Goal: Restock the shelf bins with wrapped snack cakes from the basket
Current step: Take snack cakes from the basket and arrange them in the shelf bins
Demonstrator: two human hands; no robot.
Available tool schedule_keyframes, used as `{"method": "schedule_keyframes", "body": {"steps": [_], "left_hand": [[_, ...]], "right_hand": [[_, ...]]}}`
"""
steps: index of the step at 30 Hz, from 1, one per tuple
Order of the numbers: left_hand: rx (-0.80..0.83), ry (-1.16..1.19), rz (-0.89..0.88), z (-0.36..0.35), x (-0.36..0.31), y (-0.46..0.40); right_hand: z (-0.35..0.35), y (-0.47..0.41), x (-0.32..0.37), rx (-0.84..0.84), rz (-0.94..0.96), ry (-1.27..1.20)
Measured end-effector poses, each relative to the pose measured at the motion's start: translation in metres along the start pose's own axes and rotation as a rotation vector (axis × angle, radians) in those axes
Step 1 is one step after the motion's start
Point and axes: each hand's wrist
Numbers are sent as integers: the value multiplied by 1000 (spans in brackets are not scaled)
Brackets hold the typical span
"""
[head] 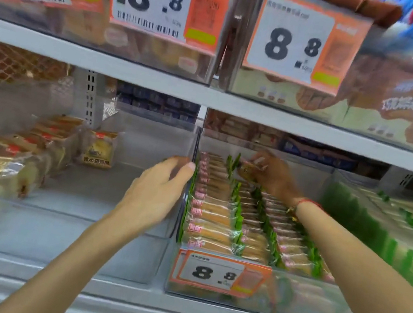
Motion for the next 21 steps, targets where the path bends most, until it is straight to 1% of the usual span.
{"method": "schedule_keyframes", "body": {"steps": [3,6,8,11,16,18,21], "left_hand": [[-35,-32,10,-1,-3,2],[-47,-31,15,-1,-4,2],[-54,-38,24,-1,-3,2],[-58,-50,22,-2,-3,3],[-51,-44,-3,-2,-1,3],[-57,-49,-4,-2,-1,3],[-58,-54,-11,-2,0,3]], "right_hand": [[-16,-8,-3,1,38,-12],[-21,-11,-9,-122,151,153],[-22,-13,-14,-182,178,250],[-22,-16,-17,-165,180,244],[-20,-16,-21,-171,207,83],[-22,-15,-19,-189,217,121],[-28,-14,-17,-192,241,284]]}}
Point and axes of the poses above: each hand's wrist, its own y-axis away from the middle knuckle, its own z-axis out of the back of the hand, x = y × z, and after that the axes turned 6 degrees about x, right-handed
